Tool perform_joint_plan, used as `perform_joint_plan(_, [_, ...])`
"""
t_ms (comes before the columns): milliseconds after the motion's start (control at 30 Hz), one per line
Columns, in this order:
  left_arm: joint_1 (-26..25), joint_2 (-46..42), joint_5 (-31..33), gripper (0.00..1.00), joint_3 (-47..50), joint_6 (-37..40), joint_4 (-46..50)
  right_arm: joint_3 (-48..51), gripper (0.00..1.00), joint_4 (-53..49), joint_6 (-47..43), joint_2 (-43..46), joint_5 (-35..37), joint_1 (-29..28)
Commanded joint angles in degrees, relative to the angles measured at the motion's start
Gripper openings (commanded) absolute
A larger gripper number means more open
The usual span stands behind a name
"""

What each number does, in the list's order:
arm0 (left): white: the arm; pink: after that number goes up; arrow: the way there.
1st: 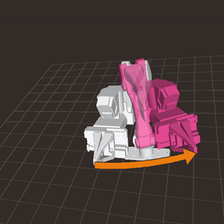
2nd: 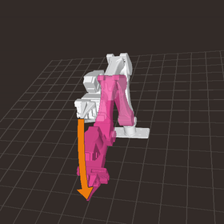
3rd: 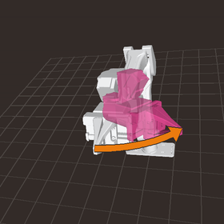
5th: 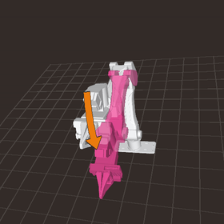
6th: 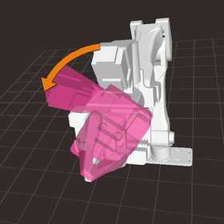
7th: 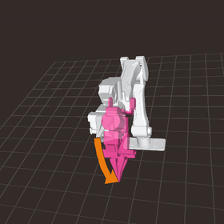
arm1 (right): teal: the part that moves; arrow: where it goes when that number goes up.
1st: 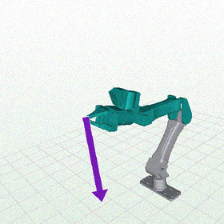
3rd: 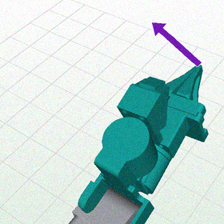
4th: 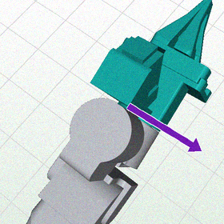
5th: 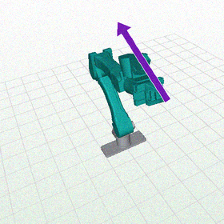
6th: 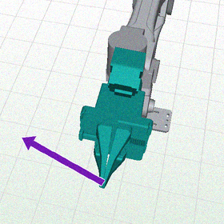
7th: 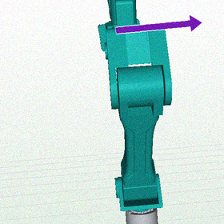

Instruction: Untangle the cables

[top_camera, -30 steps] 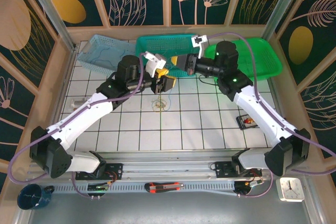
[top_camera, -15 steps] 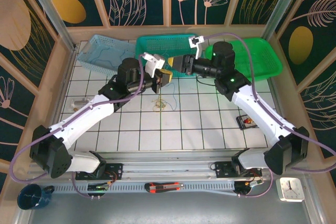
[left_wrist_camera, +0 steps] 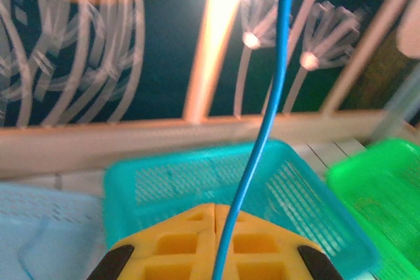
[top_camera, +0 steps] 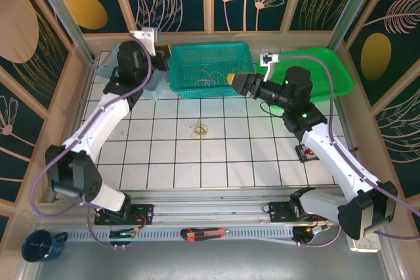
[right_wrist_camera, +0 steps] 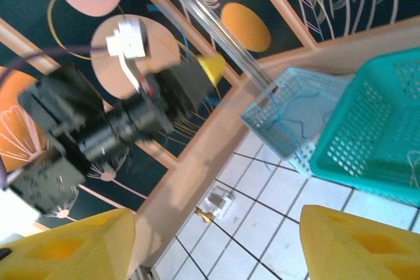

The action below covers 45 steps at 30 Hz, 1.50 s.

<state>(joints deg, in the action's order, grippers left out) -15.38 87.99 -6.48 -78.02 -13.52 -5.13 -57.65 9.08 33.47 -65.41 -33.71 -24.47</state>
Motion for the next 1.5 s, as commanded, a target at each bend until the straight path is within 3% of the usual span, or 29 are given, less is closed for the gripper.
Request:
perform_joint_plan(0, [4.5, 5.1, 4.2, 0.00, -6.6, 3.0, 2.0, 3.2, 0.67, 1.0, 0.3, 1.7, 2.4, -0.7])
perform_joint_plan(200, [9.9, 15.8, 7.1, 0.00, -17.6, 2.9, 2.6, 8.1, 0.67, 0.0, -0.1, 2.2, 3.9, -1.7])
perform_joint_plan(533, [14.0, 34.1, 8.7, 0.00, -32.2, -0.1, 7.3, 9.6, 0.67, -1.8, -1.8, -0.2, 5.0, -2.7])
perform_joint_plan(733, [16.2, 37.4, 7.0, 0.00, -27.1, -6.4, 4.1, 9.4, 0.67, -2.9, -3.6, -2.4, 6.0, -3.4])
perform_joint_plan(767, [16.8, 37.2, 6.5, 0.04, -25.6, -8.0, 3.3, 9.3, 0.67, -3.4, -4.2, -2.9, 6.4, -3.6])
perform_joint_plan(800, [17.3, 36.8, 6.4, 0.17, -24.2, -9.2, 2.6, 9.1, 0.67, -3.7, -4.8, -3.2, 6.9, -3.8])
perform_joint_plan(867, [18.6, 35.0, 5.9, 0.65, -20.8, -12.3, 0.8, 8.7, 0.67, -4.9, -6.5, -4.0, 8.7, -4.5])
perform_joint_plan(933, [19.6, 32.4, 5.1, 0.92, -18.0, -14.3, -0.5, 8.3, 0.67, -6.1, -7.8, -5.0, 10.5, -5.1])
perform_joint_plan(967, [19.8, 31.0, 4.3, 0.99, -17.2, -14.6, -0.8, 8.3, 0.67, -6.4, -8.3, -5.3, 11.3, -5.6])
perform_joint_plan(1200, [20.0, 23.6, -2.4, 0.99, -17.7, -14.6, 4.3, 9.6, 0.67, -6.8, -9.4, -6.7, 17.4, -9.3])
perform_joint_plan(1333, [19.8, 18.4, -10.7, 0.99, -11.7, -17.7, 2.6, 9.3, 0.67, -7.0, -10.0, -9.4, 20.8, -11.8])
perform_joint_plan(1467, [18.4, 10.8, -16.7, 0.99, 0.1, -19.9, -1.2, 7.7, 0.66, -8.1, -11.1, -14.4, 22.3, -13.9])
